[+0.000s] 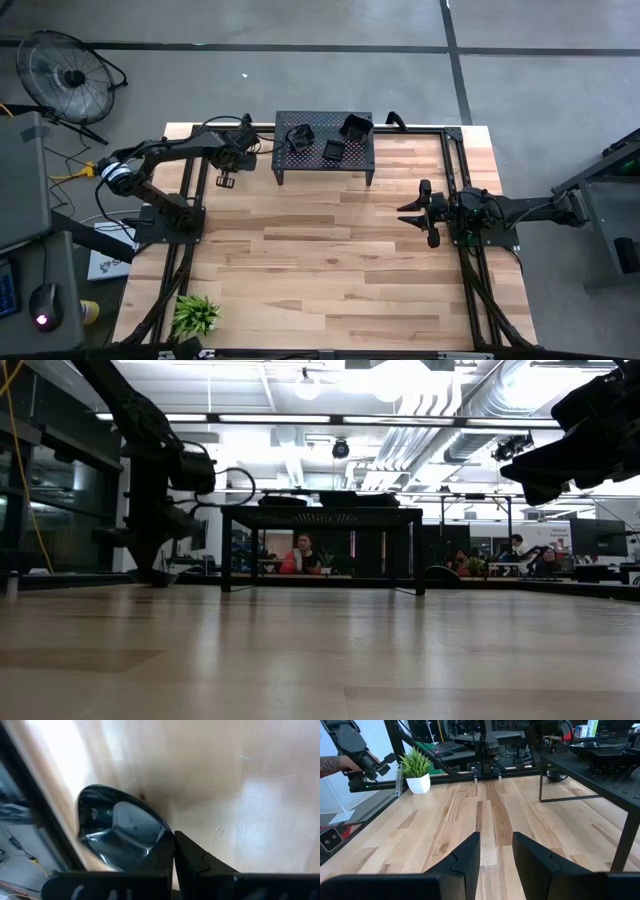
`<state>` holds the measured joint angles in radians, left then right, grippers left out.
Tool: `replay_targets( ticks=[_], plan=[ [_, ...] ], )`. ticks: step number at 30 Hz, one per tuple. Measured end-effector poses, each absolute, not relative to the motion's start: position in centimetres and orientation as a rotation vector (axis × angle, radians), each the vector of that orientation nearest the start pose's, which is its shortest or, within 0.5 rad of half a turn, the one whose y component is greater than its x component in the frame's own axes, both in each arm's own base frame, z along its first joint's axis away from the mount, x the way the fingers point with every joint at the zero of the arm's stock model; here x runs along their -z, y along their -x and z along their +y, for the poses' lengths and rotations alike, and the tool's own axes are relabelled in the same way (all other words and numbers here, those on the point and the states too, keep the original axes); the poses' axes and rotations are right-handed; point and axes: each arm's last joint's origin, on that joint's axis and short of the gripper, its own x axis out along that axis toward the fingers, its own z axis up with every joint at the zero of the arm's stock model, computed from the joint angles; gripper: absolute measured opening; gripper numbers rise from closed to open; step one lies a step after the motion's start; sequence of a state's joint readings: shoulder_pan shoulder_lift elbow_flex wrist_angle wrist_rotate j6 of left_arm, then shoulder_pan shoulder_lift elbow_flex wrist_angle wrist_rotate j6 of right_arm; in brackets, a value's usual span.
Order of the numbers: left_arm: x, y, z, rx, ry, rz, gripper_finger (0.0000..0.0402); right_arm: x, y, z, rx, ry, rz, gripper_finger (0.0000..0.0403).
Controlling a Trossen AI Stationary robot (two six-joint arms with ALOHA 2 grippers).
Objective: Pick & Place Mini shaped plates
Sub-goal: Stack the black leaf-shaped plate on top of the black leaf-shaped plate on the shelf
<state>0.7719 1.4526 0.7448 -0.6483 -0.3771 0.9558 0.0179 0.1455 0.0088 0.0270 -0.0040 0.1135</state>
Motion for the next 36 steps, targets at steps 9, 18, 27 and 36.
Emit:
replay_targets(
  ticks=[9,18,27,36],
  plan=[
    [-19.0,-14.9,15.9,-0.289,-0.450,1.601,0.0001,-15.7,-10.6,0.2,-0.016,-0.113,0.111,0.0110],
    [-22.1,-13.6,14.2,-0.322,-0.446,1.407,0.0001,-15.7,-10.6,0.2,-0.016,-0.113,0.111,0.0110],
    [-24.5,-12.8,12.5,-0.195,-0.539,1.173,0.0001,-15.7,-10.6,0.2,-0.015,-0.113,0.111,0.0110],
    [-26.3,-11.7,11.2,-0.163,-0.697,1.057,0.0001,-15.7,-10.6,0.2,-0.015,-0.113,0.111,0.0110]
  ],
)
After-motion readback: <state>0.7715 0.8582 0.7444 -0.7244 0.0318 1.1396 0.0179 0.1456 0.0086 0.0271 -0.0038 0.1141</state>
